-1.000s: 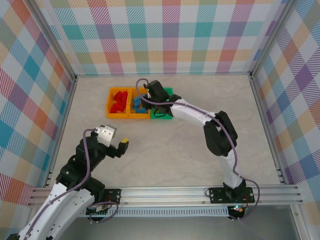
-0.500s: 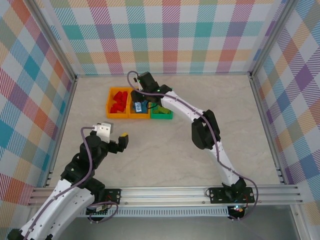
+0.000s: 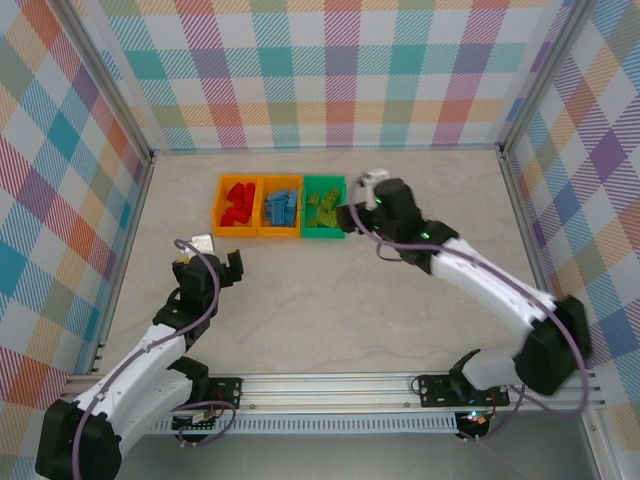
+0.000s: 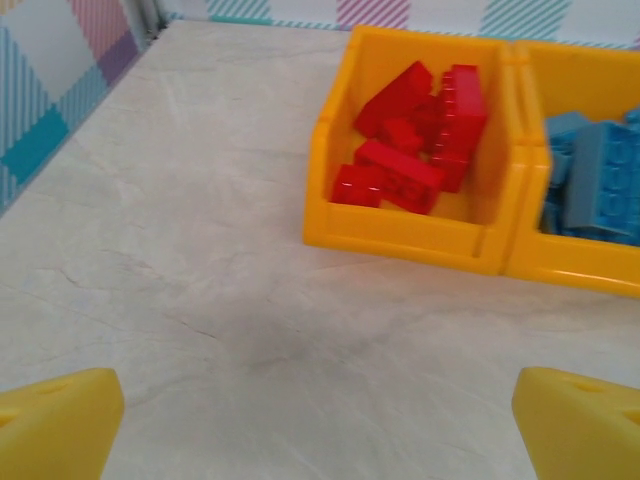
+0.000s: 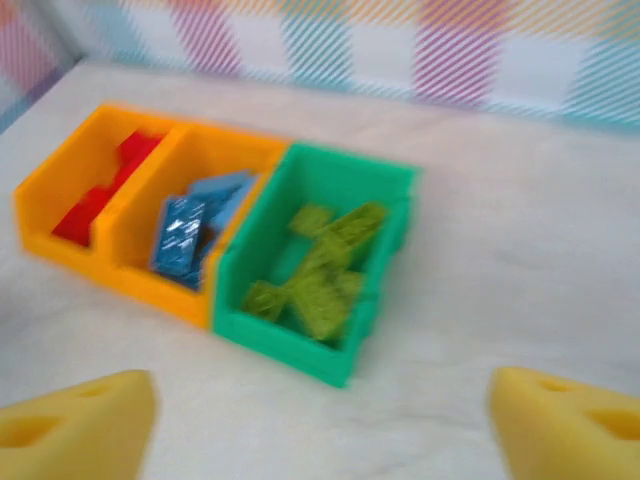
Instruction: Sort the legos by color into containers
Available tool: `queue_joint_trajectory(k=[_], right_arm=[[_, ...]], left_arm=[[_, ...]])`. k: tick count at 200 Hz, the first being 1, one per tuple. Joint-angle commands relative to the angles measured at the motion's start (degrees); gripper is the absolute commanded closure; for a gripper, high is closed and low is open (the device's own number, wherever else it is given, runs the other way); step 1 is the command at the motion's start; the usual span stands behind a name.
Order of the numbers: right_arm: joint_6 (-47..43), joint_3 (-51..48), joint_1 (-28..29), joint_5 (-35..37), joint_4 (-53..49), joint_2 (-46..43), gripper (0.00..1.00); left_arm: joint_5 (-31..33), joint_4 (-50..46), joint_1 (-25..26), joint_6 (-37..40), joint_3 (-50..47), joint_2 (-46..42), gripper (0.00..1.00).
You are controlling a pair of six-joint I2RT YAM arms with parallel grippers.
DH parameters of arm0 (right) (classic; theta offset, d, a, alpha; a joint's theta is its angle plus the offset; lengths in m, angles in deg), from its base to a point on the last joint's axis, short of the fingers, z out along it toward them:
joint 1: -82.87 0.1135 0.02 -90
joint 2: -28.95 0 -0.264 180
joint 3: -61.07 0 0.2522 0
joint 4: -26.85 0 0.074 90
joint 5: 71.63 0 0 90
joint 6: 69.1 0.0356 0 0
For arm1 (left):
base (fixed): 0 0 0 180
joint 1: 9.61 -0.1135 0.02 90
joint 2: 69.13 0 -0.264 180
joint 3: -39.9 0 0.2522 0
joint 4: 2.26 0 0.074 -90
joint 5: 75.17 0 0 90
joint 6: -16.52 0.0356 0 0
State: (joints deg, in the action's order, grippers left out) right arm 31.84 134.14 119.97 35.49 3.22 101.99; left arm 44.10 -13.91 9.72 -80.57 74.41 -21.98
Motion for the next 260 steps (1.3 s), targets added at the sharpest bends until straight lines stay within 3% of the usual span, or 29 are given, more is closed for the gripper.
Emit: queue_joint_trajectory(k=[1,34,50,65,78,86,111,119,125,129,139,176,260], right_arm=[[-1.4,-12.5,-3.5,9.1,4.6,-8.6,0.01],[-7.1,-29.3,-11.0,14.9,11.5,-20.7,0.00],[-11.5,-37.7,-15.9,15.2,21.8,-21.4,0.00],[-13.3,-42.4,-20.9,12.6,30.2,-18.0,0.00],[-11.9,-42.9,-26.3,6.2,34.2,-12.5,0.00],[-12.1,-40.5,-28.1,3.0,32.2,-9.2,0.01],[-14.7,-40.0,-30.8,-3.4,51.7,2.0,0.00],[-12.2,-35.5,-32.1,-5.0,47.6,4.9,0.00],[-10.3,-33.5,-33.3,-6.4,45.3,7.9,0.00],[-9.9,-34.2,-34.1,-8.4,50.5,11.2,0.00],[-8.8,-38.1,-36.7,-14.2,63.3,15.7,0.00],[-7.8,-37.2,-35.8,-8.8,58.8,14.2,0.00],[-8.0,-36.7,-35.8,-9.5,58.2,14.4,0.00]], left_arm=[[0.5,11.8,-3.0,4.5,-1.6,4.0,0.00],[-5.9,21.9,-7.8,4.1,-2.9,13.4,0.00],[-9.8,28.2,-10.3,3.8,-3.4,18.2,0.00],[-13.2,32.1,-12.5,4.3,-2.7,22.8,0.00],[-17.4,35.1,-14.3,5.8,-1.4,26.2,0.00],[-19.7,38.4,-15.3,6.1,-1.3,28.5,0.00],[-24.5,49.3,-17.7,5.9,-1.1,39.6,0.00],[-26.4,56.2,-18.0,6.6,-0.7,44.5,0.00],[-28.8,49.2,-17.9,7.3,1.2,42.4,0.00],[-29.1,43.7,-17.9,7.8,2.7,41.3,0.00],[-30.0,45.7,-17.8,8.2,3.0,43.0,0.00],[-29.9,44.5,-17.6,8.4,3.3,42.6,0.00],[-28.8,43.8,-16.9,8.9,3.6,42.6,0.00]])
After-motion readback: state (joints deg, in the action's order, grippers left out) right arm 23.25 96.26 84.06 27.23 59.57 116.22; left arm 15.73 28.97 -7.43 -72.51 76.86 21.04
